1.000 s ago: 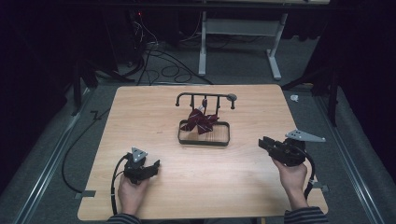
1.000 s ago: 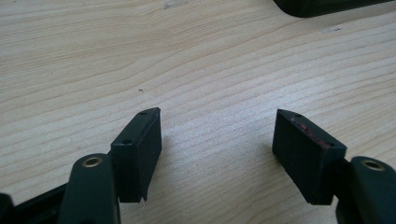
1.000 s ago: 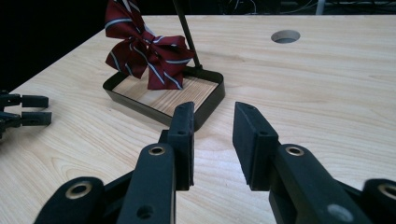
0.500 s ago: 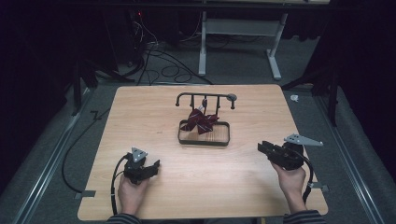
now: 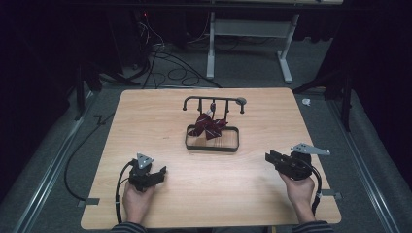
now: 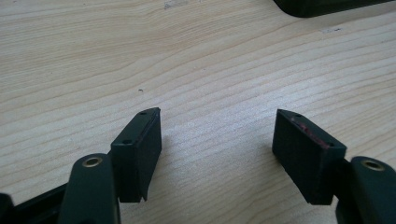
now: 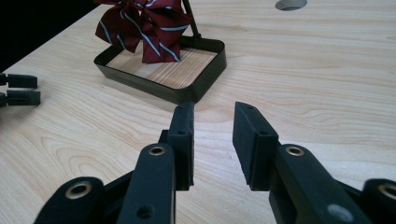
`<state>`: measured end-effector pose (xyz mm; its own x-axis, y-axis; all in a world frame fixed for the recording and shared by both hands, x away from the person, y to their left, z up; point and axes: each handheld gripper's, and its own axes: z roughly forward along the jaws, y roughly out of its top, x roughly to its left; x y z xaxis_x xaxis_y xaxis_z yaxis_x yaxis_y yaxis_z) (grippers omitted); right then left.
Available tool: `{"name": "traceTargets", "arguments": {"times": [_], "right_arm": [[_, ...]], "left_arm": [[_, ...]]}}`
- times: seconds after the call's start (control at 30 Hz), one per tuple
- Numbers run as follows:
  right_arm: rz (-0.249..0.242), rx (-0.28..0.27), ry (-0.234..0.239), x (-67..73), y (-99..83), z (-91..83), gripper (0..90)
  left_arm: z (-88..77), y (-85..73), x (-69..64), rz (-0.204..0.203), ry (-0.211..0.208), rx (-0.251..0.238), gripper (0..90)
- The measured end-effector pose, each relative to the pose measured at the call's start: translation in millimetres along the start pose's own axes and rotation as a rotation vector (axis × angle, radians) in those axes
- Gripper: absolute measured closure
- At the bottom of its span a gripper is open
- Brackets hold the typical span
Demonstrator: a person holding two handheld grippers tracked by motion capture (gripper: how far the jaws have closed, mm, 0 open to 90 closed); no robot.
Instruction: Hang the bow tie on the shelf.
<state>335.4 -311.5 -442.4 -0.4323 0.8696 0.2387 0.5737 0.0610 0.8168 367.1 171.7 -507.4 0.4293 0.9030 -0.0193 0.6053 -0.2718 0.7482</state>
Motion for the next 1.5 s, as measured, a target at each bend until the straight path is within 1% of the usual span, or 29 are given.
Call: {"name": "traceTargets", "arguments": {"times": [0.87,1.1,1.33,1.43,1.5], "right_arm": [[0.023,0.046,0.009,0.3,-18.2,15.5,70.4],[0.026,0.062,0.012,1.2,-22.8,23.4,70.4],[0.021,0.067,0.007,1.4,-23.8,26.5,70.4],[0.029,0.074,0.004,1.4,-24.9,28.2,70.4],[0.024,0.077,0.0,0.7,-25.8,29.9,70.4]], "left_arm": [[0.0,0.0,0.0,0.0,0.0,0.0,33.4],[0.0,0.0,-0.1,0.0,0.0,0.0,33.4],[0.0,0.0,-0.1,0.0,0.0,0.0,33.4],[0.0,0.0,-0.1,0.0,0.0,0.0,33.4],[0.0,0.0,-0.1,0.001,0.0,0.0,33.4]]}}
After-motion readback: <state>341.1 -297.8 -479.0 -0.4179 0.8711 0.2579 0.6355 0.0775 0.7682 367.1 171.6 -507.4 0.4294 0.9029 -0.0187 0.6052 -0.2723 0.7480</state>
